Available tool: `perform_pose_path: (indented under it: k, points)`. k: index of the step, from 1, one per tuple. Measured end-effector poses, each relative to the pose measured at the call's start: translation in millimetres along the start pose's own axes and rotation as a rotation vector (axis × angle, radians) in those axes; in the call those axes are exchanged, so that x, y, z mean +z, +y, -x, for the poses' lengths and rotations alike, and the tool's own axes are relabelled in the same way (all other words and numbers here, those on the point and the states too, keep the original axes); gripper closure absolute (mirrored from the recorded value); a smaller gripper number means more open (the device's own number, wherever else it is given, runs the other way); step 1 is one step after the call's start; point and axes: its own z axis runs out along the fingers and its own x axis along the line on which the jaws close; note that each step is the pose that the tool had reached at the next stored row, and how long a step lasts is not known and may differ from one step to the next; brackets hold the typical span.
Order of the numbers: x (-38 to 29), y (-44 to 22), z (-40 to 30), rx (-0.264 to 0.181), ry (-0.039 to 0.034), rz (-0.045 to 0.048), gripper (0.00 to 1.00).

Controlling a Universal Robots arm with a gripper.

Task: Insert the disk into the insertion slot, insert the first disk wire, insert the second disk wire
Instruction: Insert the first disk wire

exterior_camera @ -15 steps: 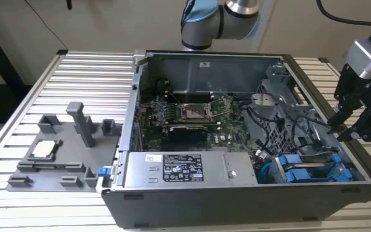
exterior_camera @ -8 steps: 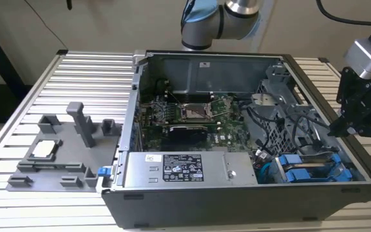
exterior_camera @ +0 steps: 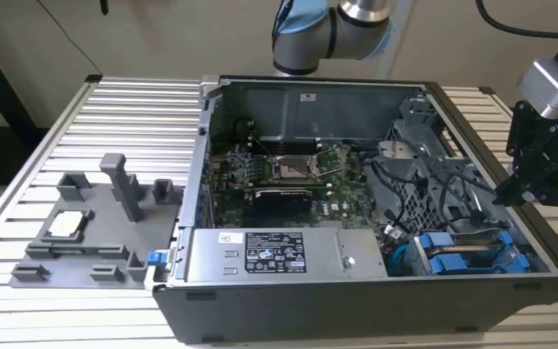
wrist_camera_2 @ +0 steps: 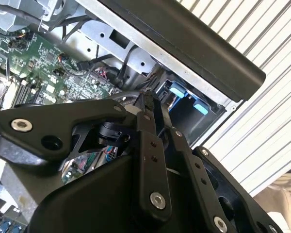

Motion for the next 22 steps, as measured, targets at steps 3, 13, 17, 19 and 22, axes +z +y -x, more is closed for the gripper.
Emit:
perform_pose_path:
  k: [3,13,17,19,22]
  points:
    - [0.5,0.0,0.2,0.0,0.0119,0.0009,0.81]
    - [9.6,12.4,3.7,-0.002,0.082,0.0024,0.81]
    - [14.9,14.1,3.1,-0.004,0.0832,-0.0169,0.81]
    - [16.5,14.1,2.9,-0.004,0.0838,-0.0184,0.81]
    - [16.5,14.2,2.9,-0.004,0.084,-0.0184,0.81]
